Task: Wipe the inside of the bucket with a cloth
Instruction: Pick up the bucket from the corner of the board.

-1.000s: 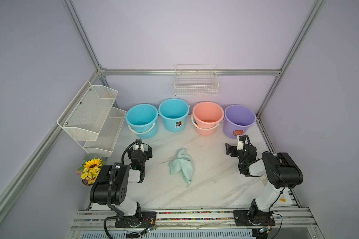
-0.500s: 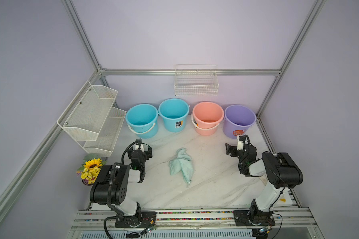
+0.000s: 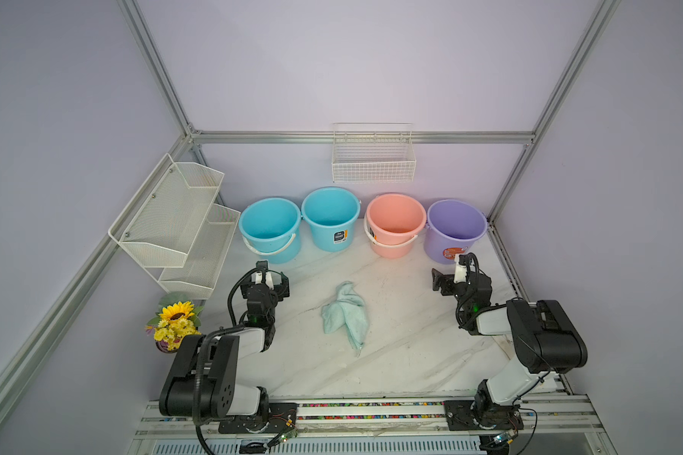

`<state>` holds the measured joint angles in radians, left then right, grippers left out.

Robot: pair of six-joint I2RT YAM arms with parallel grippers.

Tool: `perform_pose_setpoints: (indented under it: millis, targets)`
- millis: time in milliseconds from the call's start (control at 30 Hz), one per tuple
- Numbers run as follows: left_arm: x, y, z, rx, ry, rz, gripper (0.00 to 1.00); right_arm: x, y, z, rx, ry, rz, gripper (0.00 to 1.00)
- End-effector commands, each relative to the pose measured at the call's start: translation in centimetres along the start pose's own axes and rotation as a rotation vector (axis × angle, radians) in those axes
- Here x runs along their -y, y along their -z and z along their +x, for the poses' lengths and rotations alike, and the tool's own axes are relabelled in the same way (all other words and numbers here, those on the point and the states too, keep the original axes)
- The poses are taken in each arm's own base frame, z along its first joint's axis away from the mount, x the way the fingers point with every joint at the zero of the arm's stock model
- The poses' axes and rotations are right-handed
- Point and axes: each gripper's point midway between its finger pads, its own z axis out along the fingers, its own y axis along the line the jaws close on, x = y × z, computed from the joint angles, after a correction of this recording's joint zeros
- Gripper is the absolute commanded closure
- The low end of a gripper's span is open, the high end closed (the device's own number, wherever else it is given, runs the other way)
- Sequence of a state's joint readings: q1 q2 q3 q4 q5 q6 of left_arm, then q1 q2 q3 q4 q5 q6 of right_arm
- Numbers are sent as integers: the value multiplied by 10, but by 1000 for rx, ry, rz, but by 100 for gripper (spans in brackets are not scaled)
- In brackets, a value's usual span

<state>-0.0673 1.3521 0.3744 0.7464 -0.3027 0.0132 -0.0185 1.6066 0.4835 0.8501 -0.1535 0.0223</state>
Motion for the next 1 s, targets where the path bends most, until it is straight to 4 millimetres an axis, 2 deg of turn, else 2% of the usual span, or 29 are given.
perform_pose_setpoints:
  millis: [0,200,367,433,533,600,833,967]
  targets:
    - [0,6,-21,1,-31,-43,0,-13,4,-14,-37,-28,-33,3]
    - [15,21,-45,-56,-43,-3,0,-45,12,-43,-132,-123,-100,8]
    - [31,36,-68,-110,-30,72,0,-83,18,-58,-263,-119,-137,13]
    - [27,40,-75,-150,13,50,0,-101,26,-76,-251,-139,-172,15]
    - [17,44,-83,-242,89,-7,0,-131,32,-84,-293,-166,-230,17]
    - [14,47,-82,-323,120,-34,0,-159,38,-88,-330,-148,-290,18]
    - [33,50,-80,-523,189,29,0,-237,48,-64,-517,-68,-415,21]
    - [39,43,-94,-583,254,44,0,-269,55,-49,-558,-39,-465,21]
